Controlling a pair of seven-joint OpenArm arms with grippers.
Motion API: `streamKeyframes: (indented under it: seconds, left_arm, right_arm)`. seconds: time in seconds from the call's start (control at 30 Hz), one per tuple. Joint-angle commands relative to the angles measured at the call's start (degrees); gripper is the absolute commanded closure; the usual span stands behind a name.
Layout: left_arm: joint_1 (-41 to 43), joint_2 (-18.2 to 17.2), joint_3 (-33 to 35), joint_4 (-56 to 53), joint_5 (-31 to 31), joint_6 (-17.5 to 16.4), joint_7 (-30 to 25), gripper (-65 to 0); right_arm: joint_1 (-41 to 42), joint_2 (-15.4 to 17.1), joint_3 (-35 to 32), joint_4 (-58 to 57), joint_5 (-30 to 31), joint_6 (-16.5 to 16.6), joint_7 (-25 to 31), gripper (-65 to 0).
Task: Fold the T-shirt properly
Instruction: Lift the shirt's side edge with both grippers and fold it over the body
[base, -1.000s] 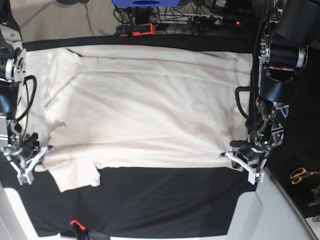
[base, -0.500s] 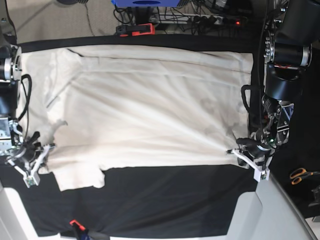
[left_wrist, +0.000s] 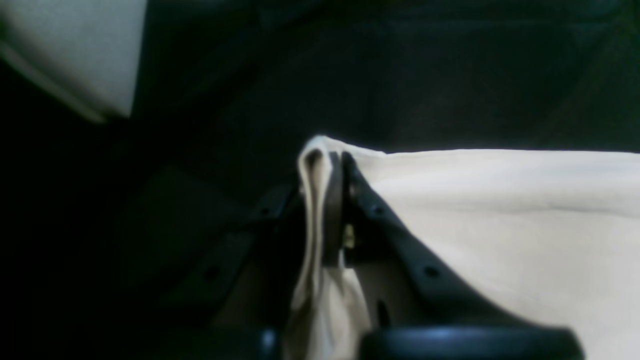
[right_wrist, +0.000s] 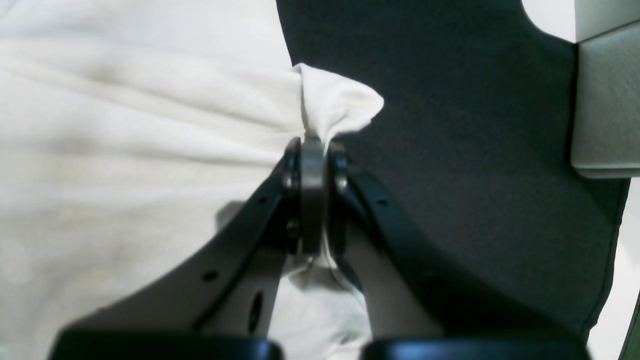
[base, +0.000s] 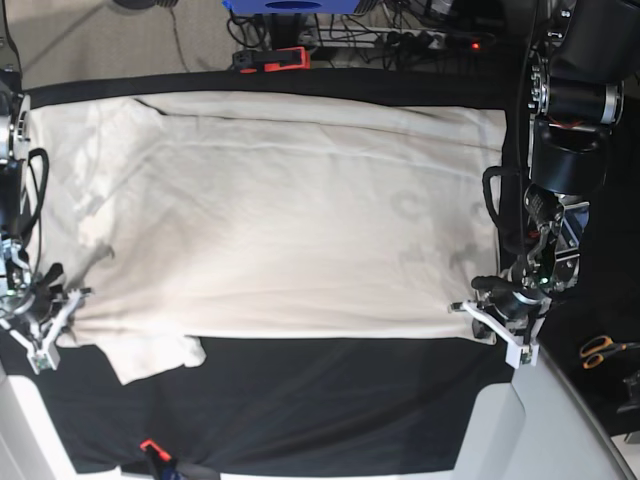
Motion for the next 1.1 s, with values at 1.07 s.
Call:
streamKeyframes:
  seconds: [1.07]
  left_arm:
    - [23.55, -2.45, -11.36, 31.6, 0.43, 0.41, 11.99, 0.0]
  right_arm:
    - [-20.3, 1.08, 0.45, 36.35, 0.29, -0.98, -24.16, -0.6]
